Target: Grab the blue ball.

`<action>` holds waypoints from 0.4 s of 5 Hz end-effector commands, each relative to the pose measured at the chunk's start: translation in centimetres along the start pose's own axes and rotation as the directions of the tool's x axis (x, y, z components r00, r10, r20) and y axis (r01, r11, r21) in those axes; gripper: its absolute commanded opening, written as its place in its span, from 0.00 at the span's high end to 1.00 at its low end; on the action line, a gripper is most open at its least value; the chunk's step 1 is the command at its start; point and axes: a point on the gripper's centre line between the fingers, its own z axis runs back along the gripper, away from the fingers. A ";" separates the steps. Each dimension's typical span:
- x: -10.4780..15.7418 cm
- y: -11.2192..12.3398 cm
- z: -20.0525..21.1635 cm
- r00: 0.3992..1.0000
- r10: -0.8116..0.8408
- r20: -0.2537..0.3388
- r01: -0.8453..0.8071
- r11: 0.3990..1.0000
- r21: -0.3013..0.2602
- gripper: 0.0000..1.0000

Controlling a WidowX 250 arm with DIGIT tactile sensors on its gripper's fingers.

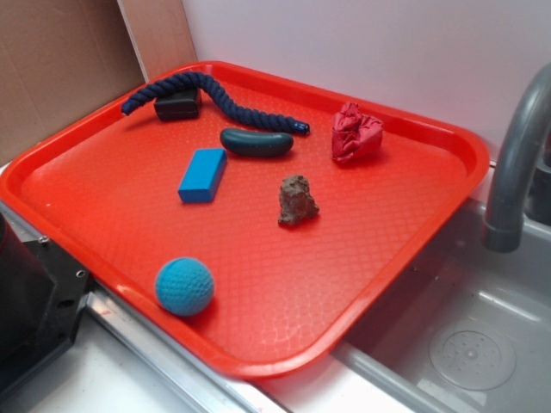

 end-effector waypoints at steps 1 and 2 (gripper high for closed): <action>0.0 0.0 0.0 1.000 0.000 0.000 0.000 1.000 0.000 0.00; 1.1 -3.6 -5.3 0.994 0.066 -0.091 -0.073 0.994 -0.084 0.00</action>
